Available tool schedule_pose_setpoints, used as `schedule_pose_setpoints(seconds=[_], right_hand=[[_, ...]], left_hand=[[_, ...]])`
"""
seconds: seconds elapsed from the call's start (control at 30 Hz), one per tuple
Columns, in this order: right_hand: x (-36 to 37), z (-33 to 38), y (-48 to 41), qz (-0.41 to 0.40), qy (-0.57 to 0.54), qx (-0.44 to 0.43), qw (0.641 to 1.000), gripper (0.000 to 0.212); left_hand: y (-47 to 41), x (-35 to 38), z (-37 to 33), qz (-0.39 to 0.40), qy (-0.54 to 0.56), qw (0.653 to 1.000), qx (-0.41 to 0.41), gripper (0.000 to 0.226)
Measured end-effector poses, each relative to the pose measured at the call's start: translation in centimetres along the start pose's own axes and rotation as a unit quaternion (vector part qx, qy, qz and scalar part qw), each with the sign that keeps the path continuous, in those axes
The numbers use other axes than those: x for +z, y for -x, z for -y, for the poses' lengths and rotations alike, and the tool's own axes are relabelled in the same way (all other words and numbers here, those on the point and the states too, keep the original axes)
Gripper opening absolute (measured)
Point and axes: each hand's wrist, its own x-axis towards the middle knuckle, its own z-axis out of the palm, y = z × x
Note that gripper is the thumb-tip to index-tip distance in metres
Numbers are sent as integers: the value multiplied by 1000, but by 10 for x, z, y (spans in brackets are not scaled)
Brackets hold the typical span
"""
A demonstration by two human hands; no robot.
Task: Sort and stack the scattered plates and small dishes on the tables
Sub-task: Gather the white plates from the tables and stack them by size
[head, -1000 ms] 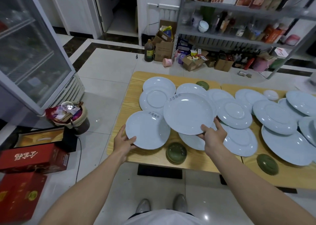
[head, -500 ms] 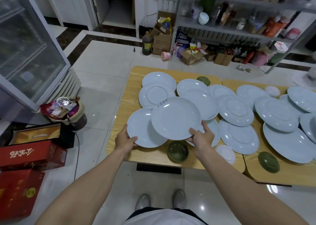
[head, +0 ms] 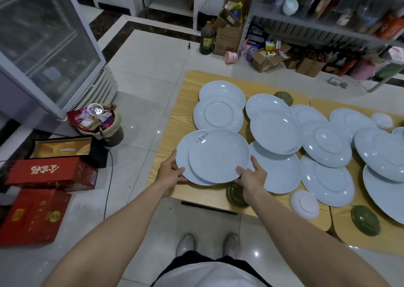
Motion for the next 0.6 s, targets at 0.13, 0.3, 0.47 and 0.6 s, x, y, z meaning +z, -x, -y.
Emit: schedule_pose_setpoints(seconds=[0.13, 0.3, 0.47, 0.6], right_hand=[[7, -1, -5, -13, 92, -41, 995, 68], [14, -3, -10, -46, 192, -64, 978, 43], [22, -7, -13, -54, 202, -35, 977, 50], [26, -7, -12, -55, 214, -38, 975, 53]], left_hand=[[3, -1, -3, 9, 6, 1000, -8, 77], [6, -3, -6, 24, 14, 1000, -14, 75], [5, -6, -5, 32, 16, 999, -19, 67], [3, -7, -7, 35, 11, 999, -18, 66]])
